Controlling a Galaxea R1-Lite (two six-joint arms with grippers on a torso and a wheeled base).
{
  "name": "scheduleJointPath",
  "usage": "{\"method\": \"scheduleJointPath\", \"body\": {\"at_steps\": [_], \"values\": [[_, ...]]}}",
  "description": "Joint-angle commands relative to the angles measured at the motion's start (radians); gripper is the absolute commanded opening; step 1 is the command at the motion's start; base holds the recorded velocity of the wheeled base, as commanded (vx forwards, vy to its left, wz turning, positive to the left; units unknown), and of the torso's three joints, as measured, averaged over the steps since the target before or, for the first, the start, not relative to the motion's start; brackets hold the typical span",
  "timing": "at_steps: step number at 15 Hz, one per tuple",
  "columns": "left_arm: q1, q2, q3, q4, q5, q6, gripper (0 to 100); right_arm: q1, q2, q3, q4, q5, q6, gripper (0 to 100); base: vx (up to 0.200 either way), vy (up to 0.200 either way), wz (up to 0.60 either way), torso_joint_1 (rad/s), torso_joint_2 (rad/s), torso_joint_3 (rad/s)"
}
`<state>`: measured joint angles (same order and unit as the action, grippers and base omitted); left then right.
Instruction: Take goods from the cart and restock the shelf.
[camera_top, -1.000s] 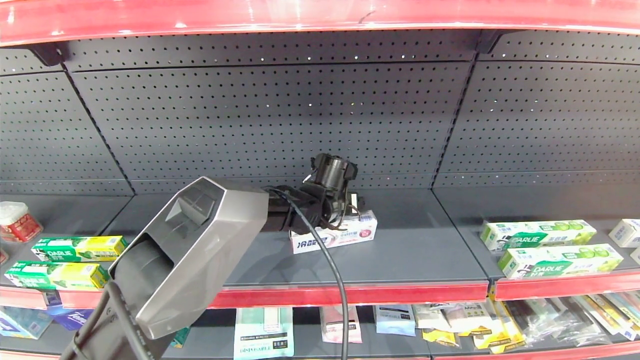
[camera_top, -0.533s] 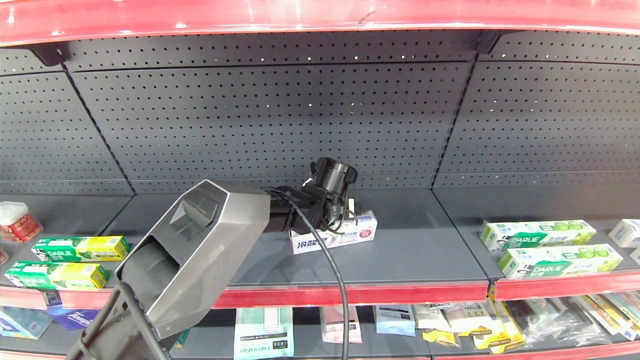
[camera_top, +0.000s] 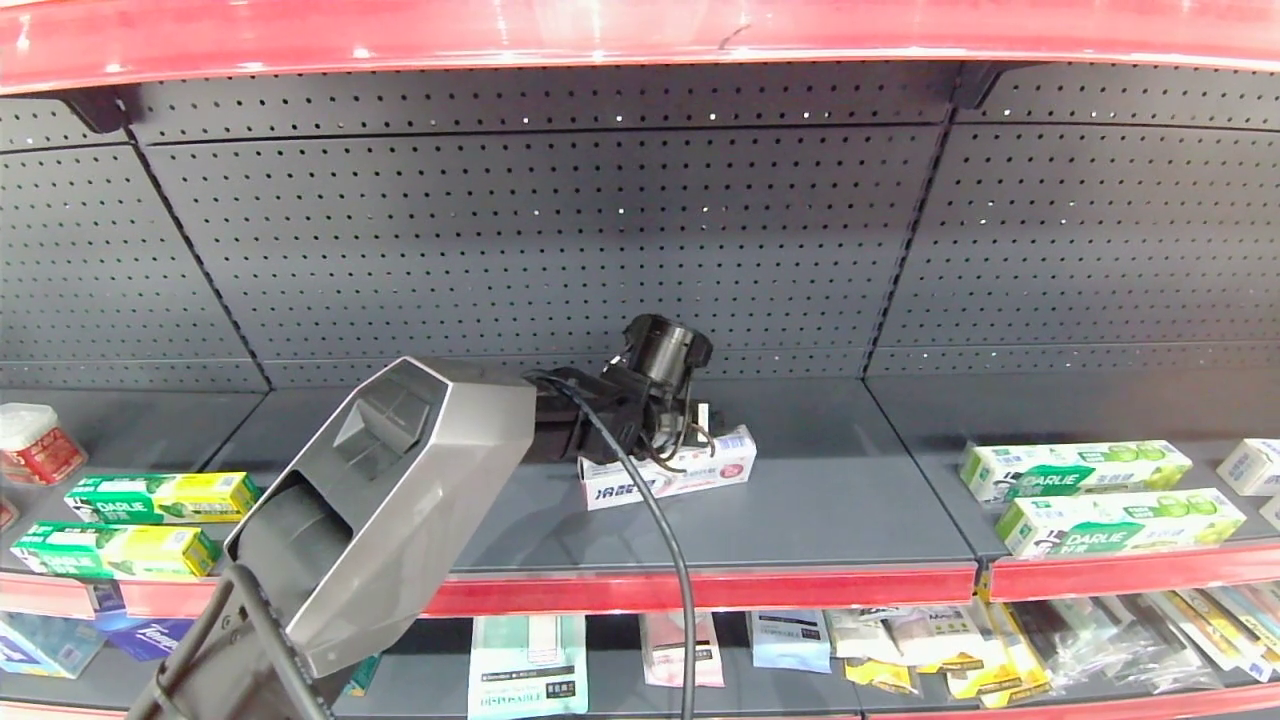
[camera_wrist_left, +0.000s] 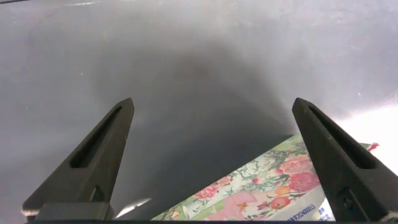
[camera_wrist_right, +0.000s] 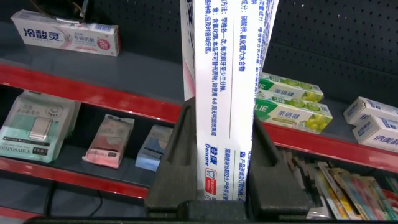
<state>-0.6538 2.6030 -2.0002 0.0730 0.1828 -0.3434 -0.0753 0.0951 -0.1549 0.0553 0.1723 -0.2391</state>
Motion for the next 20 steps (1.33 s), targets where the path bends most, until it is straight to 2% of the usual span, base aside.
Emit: {"method": "scheduleJointPath", "body": {"at_steps": [1,7,8,12,16,19,20], "values": [[0.002,0.009,0.0,0.002,-0.005,0.003,100,0.002,0.002,0.001,0.0,-0.001,0.001,0,0.0,0.0,0.0,0.0,0.0,0.0],[0.016,0.008,0.0,0.001,-0.04,0.003,100,0.0,0.0,0.0,0.0,-0.001,0.004,0,0.0,0.0,0.0,0.0,0.0,0.0],[0.017,0.006,0.0,0.001,-0.062,0.004,100,0.0,0.002,0.0,0.0,-0.001,0.004,0,0.0,0.0,0.0,0.0,0.0,0.0],[0.033,0.003,0.0,0.001,-0.092,0.043,100,0.002,0.002,0.0,0.0,-0.001,0.006,0,0.0,0.0,0.0,0.0,0.0,0.0],[0.045,0.003,0.0,-0.002,-0.103,0.047,100,0.0,0.002,0.001,0.0,-0.001,0.006,0,0.0,0.0,0.0,0.0,0.0,0.0],[0.069,-0.012,0.0,-0.053,-0.108,0.052,100,0.0,0.0,0.008,0.0,-0.001,0.004,0,0.0,0.0,0.0,0.0,0.0,0.0],[0.072,-0.04,0.0,-0.059,-0.131,0.052,100,0.0,0.0,0.009,0.0,-0.001,0.004,0,0.0,0.0,0.0,0.0,0.0,0.0]]}}
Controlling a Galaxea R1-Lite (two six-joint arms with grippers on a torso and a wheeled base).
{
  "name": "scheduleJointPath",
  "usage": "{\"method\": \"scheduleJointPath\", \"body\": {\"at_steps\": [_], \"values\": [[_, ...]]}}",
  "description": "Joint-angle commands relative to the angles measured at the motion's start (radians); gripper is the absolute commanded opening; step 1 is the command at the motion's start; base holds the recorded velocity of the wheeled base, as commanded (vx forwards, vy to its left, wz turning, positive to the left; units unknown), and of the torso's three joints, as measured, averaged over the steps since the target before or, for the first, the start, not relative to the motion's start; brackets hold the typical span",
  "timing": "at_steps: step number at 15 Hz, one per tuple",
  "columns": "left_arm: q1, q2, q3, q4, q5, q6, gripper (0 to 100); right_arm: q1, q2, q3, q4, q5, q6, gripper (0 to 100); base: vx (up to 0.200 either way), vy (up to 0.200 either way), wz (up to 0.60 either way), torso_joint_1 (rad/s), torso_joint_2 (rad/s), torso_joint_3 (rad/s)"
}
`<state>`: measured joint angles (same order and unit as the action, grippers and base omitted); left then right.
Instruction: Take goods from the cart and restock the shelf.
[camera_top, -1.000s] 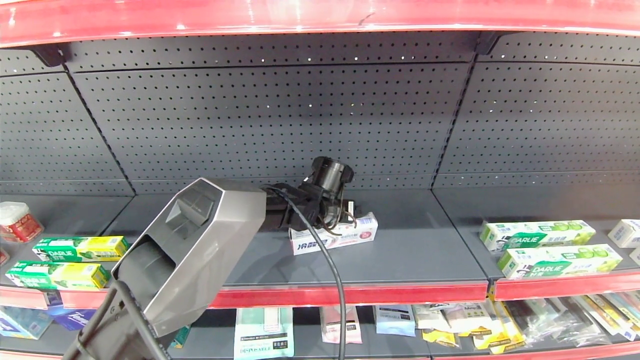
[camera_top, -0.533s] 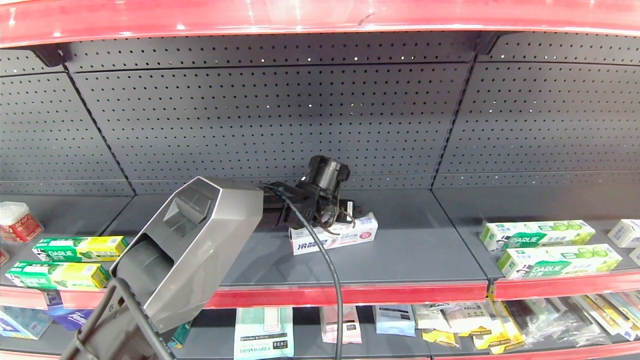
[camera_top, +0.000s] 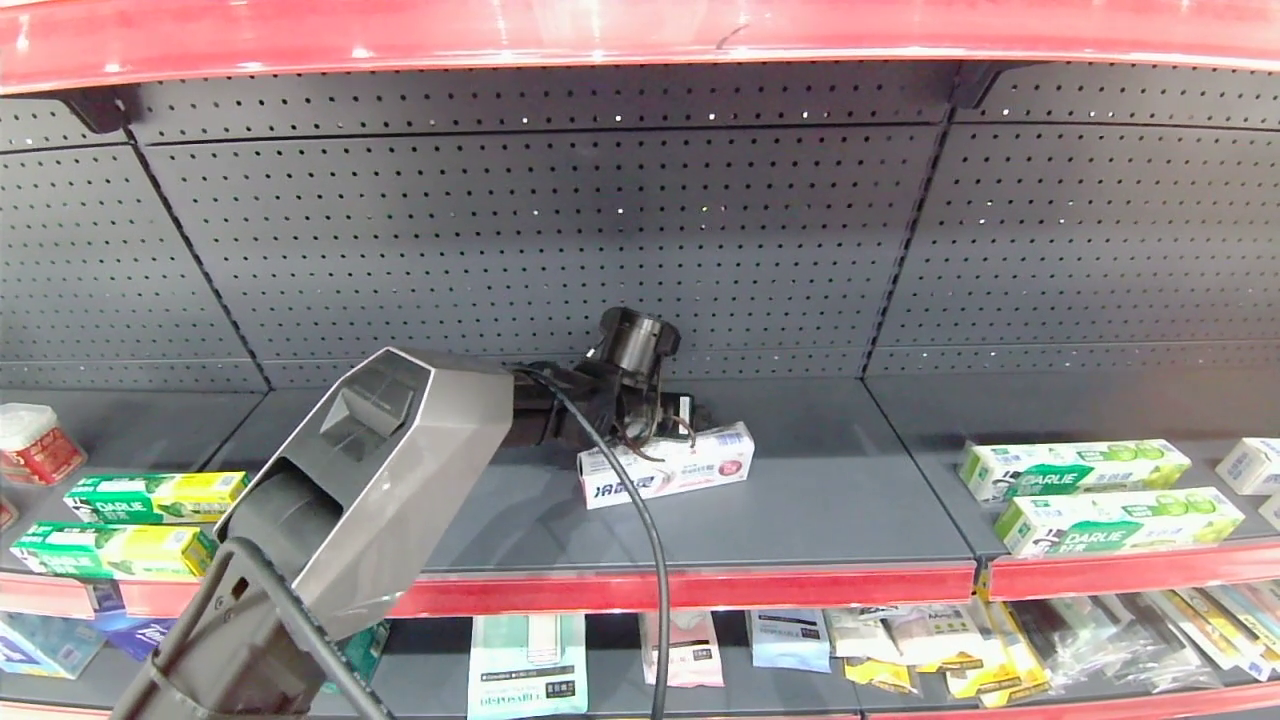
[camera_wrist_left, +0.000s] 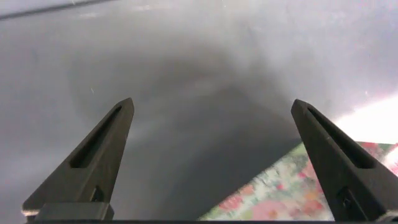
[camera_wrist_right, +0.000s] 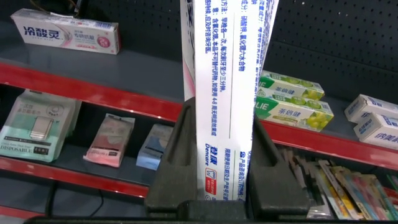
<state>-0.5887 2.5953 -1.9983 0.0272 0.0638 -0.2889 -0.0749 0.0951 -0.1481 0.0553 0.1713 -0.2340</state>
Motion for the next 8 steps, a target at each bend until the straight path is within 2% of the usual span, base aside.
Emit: {"method": "scheduleJointPath", "body": {"at_steps": [1,2,4,7,8], "values": [[0.012,-0.073,-0.002,-0.01,-0.038,-0.003,100,0.0,0.0,0.002,0.0,0.001,-0.001,0,0.0,0.0,0.0,0.0,0.0,0.0],[0.013,-0.1,-0.002,-0.01,-0.05,0.001,100,0.0,0.0,0.002,0.0,0.001,-0.001,0,0.0,0.0,0.0,0.0,0.0,0.0],[0.023,-0.159,0.079,-0.01,-0.058,0.004,100,0.0,0.0,0.007,0.0,0.001,-0.002,0,0.0,0.0,0.0,0.0,0.0,0.0],[0.035,-0.245,0.225,-0.012,-0.061,-0.003,100,0.0,0.002,0.007,0.0,-0.001,-0.002,0,0.0,0.0,0.0,0.0,0.0,0.0],[0.04,-0.305,0.335,-0.015,-0.076,0.002,100,0.0,0.0,0.007,0.0,-0.001,-0.002,0,0.0,0.0,0.0,0.0,0.0,0.0]]}}
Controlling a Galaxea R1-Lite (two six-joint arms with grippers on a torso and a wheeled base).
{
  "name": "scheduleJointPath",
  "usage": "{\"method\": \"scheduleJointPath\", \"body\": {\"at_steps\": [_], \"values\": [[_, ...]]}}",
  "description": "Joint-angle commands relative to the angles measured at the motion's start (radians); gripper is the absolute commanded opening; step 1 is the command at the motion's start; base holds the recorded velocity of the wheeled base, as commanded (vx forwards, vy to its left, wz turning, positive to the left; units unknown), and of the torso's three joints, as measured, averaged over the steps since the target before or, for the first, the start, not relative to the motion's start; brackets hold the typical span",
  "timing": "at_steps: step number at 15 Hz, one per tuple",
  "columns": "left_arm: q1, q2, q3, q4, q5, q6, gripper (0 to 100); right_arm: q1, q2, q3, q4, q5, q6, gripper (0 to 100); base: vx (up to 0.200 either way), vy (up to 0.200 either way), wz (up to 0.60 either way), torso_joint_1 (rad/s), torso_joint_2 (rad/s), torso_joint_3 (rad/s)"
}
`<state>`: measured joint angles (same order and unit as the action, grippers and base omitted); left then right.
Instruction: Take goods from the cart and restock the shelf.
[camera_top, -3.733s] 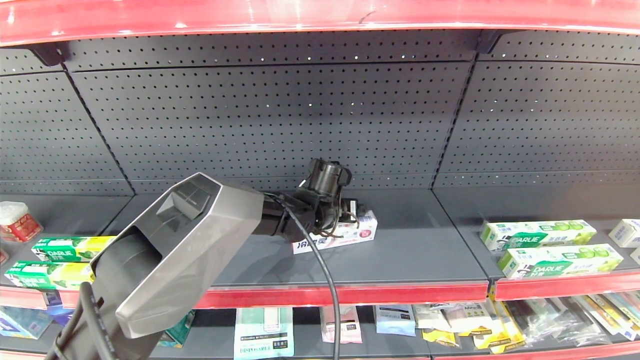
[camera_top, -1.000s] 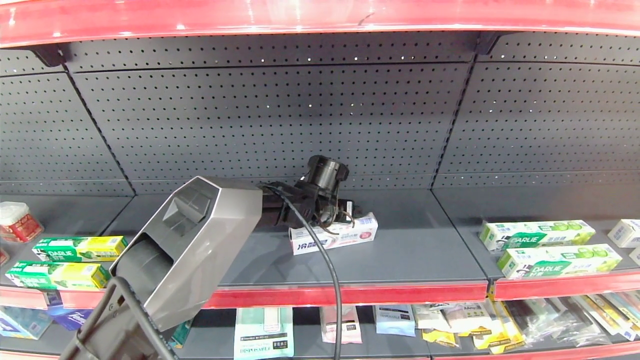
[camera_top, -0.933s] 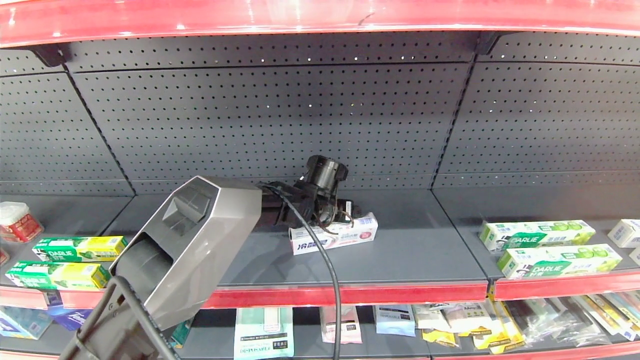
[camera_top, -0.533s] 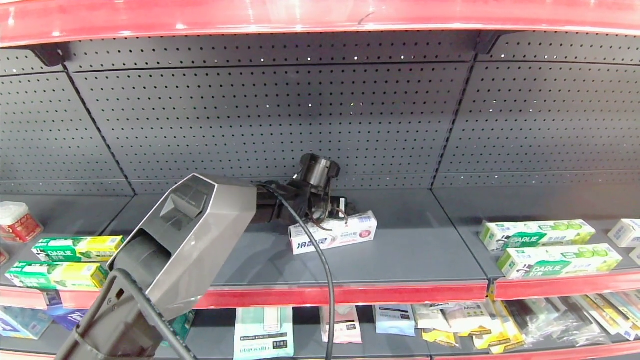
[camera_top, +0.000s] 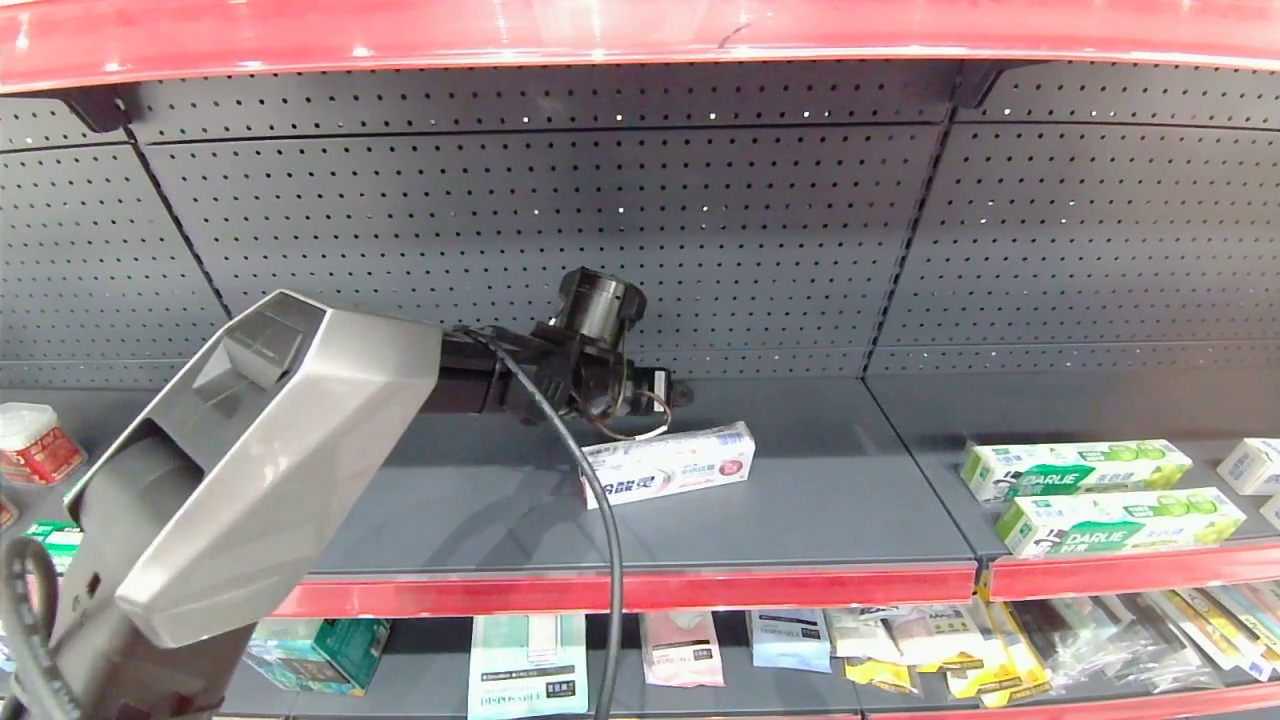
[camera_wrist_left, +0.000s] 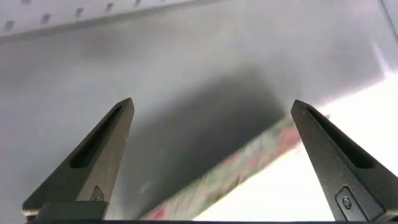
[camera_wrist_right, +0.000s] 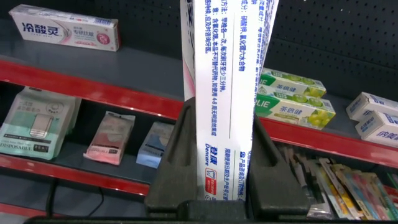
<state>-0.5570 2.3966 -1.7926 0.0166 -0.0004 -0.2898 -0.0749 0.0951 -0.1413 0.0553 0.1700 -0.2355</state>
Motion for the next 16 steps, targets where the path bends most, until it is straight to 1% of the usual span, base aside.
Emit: {"method": "scheduleJointPath", "body": {"at_steps": [1,2,3,4,5,6,7,8,9,10,11,12,13,14,15,16], "values": [[0.008,-0.149,0.202,-0.006,-0.035,0.004,100,0.0,0.0,0.002,0.0,0.0,-0.002,0,0.0,0.0,0.0,0.0,0.0,0.0],[0.008,-0.186,0.268,-0.009,-0.05,0.006,100,0.0,0.0,0.002,0.0,0.0,-0.004,0,0.0,0.0,0.0,0.0,0.0,0.0],[0.008,-0.209,0.312,-0.024,-0.055,0.008,100,0.0,0.002,0.002,0.0,0.0,-0.004,0,0.0,0.0,0.0,0.0,0.0,0.0],[0.008,-0.237,0.375,-0.076,-0.056,0.021,100,0.0,0.0,0.003,0.0,0.0,-0.005,0,0.0,0.0,0.0,0.0,0.0,0.0],[0.009,-0.266,0.444,-0.129,-0.07,0.054,100,0.0,0.0,0.003,0.0,0.0,-0.005,0,0.0,0.0,0.0,0.0,0.0,0.0],[0.016,-0.283,0.487,-0.161,-0.082,0.08,100,0.0,0.0,0.003,0.0,0.0,-0.005,0,0.0,0.0,0.0,0.0,0.0,0.0],[0.028,-0.303,0.55,-0.23,-0.105,0.127,100,0.0,0.0,0.003,0.0,0.0,-0.005,0,0.0,0.0,0.0,0.0,0.0,0.0],[0.043,-0.309,0.61,-0.33,-0.116,0.17,100,0.001,0.002,0.003,0.001,0.0,-0.007,0,0.0,0.0,0.0,0.0,0.0,0.0],[0.051,-0.309,0.641,-0.394,-0.121,0.193,100,0.0,0.002,0.003,0.001,0.0,-0.007,0,0.0,0.0,0.0,0.0,0.0,0.0],[0.062,-0.321,0.679,-0.449,-0.151,0.221,100,0.0,0.002,0.003,0.001,0.0,-0.007,0,0.0,0.0,0.0,0.0,0.0,0.0],[0.077,-0.343,0.722,-0.478,-0.199,0.279,100,0.0,0.002,0.003,0.001,0.0,-0.007,0,0.0,0.0,0.0,0.0,0.0,0.0],[0.101,-0.356,0.759,-0.491,-0.237,0.359,100,0.0,0.002,0.003,0.003,-0.001,-0.007,0,0.0,0.0,0.0,0.0,0.0,0.0],[0.128,-0.364,0.789,-0.5,-0.283,0.449,100,0.0,0.002,0.005,0.003,-0.001,-0.007,0,0.0,0.0,0.0,0.0,0.0,0.0],[0.152,-0.373,0.812,-0.507,-0.342,0.547,100,0.0,0.002,0.011,0.003,-0.001,-0.008,0,0.0,0.0,0.0,0.0,0.0,0.0],[0.152,-0.373,0.812,-0.507,-0.342,0.547,100,0.0,0.002,0.011,0.003,-0.001,-0.008,0,0.0,0.0,0.0,0.0,0.0,0.0],[0.158,-0.39,0.812,-0.498,-0.389,0.592,100,0.0,0.002,0.015,0.003,-0.003,-0.024,0,0.0,0.0,0.0,0.0,0.0,0.0]]}}
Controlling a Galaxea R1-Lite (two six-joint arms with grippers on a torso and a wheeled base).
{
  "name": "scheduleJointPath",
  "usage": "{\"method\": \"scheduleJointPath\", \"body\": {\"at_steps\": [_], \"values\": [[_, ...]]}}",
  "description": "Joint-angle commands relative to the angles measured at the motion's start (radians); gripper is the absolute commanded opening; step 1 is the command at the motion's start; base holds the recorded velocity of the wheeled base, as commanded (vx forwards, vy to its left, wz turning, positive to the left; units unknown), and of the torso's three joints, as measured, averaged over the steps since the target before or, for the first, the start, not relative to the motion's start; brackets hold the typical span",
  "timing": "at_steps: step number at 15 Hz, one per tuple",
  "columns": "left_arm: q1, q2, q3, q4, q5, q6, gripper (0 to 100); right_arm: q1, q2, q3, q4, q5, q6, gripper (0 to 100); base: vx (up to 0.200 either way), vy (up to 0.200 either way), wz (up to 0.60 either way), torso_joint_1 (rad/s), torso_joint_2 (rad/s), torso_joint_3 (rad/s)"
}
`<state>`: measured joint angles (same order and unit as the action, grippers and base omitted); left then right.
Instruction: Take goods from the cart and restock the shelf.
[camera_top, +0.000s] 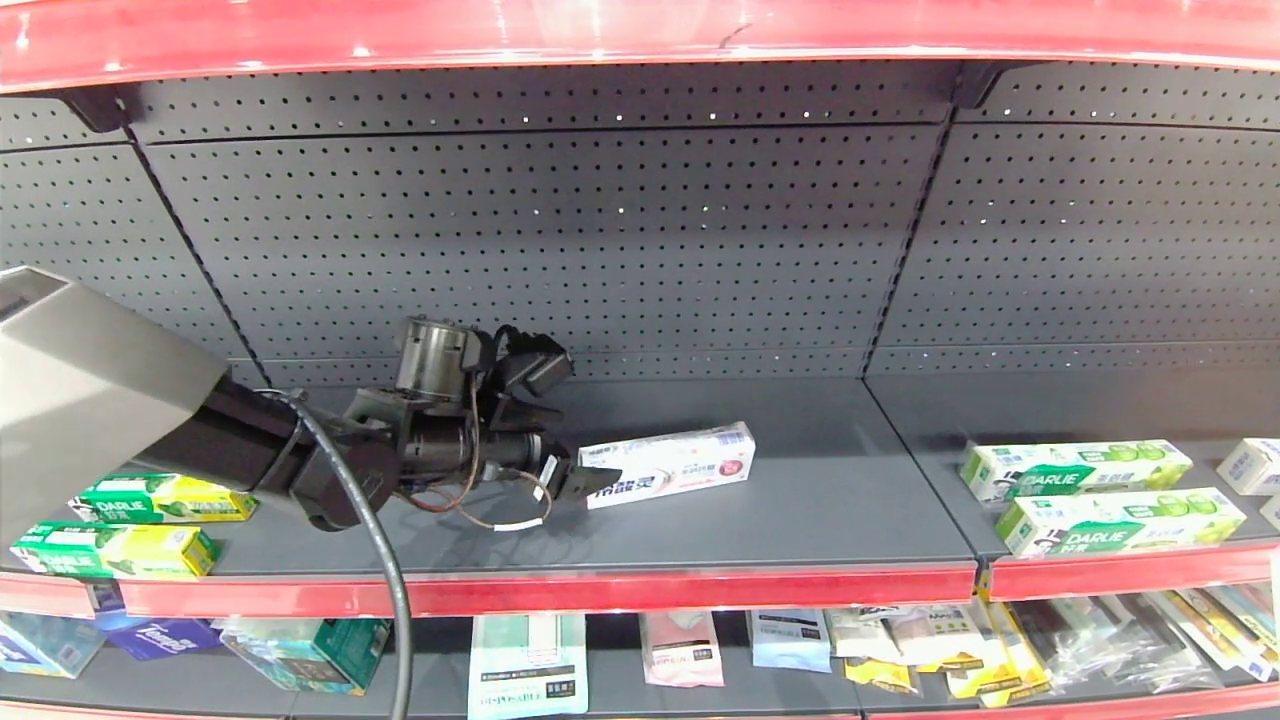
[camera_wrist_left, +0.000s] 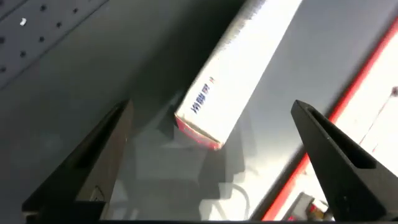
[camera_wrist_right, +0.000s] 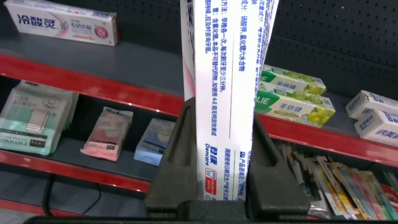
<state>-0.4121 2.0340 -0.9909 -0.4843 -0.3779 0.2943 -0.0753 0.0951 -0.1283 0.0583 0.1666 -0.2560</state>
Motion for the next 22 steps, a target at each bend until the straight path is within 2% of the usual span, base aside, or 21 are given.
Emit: {"method": "scheduleJointPath", "body": {"at_steps": [1,2,5,7,8,9,12,14,15,18,22], "values": [[0.01,-0.026,0.003,0.012,-0.016,0.013,100,0.0,0.002,0.004,0.0,-0.001,-0.009,0,0.0,0.0,0.0,0.0,0.0,0.0],[0.01,-0.018,-0.008,0.029,-0.018,0.025,100,0.0,0.002,0.009,0.0,-0.002,-0.014,0,0.0,0.0,0.0,0.0,0.0,0.0],[0.012,-0.005,-0.015,0.087,-0.052,0.137,100,0.0,0.002,0.022,0.0,-0.004,-0.042,0,0.0,0.0,0.0,0.0,0.0,0.0],[0.015,0.011,-0.043,0.153,-0.055,0.217,100,0.0,0.002,0.027,0.0,-0.004,-0.051,0,0.0,0.0,0.0,0.0,0.0,0.0],[0.015,0.018,-0.054,0.164,-0.055,0.246,100,0.0,0.002,0.029,0.0,-0.004,-0.052,0,0.0,0.0,0.0,0.0,0.0,0.0],[0.016,0.054,-0.094,0.174,-0.056,0.306,100,0.0,0.002,0.036,0.0,-0.004,-0.062,0,0.0,0.0,0.0,0.0,0.0,0.0],[0.012,0.092,-0.158,0.22,-0.056,0.321,100,0.0,0.002,0.042,0.0,-0.004,-0.08,0,0.0,0.0,0.0,0.0,0.0,0.0],[0.009,0.11,-0.249,0.352,-0.056,0.395,100,0.0,0.002,0.047,0.0,-0.004,-0.08,0,0.0,0.0,0.0,0.0,0.0,0.0],[0.009,0.135,-0.293,0.377,-0.056,0.413,100,0.0,0.002,0.052,0.0,-0.004,-0.082,0,0.0,0.0,0.0,0.0,0.0,0.0],[-0.005,0.198,-0.407,0.426,-0.056,0.414,100,0.0,0.002,0.064,0.0,-0.004,-0.086,0,0.0,0.0,0.0,0.0,0.0,0.0],[-0.025,0.206,-0.425,0.457,-0.055,0.414,100,0.0,0.002,0.058,-0.002,-0.004,-0.091,0,0.0,0.0,0.0,0.0,0.0,0.0]]}}
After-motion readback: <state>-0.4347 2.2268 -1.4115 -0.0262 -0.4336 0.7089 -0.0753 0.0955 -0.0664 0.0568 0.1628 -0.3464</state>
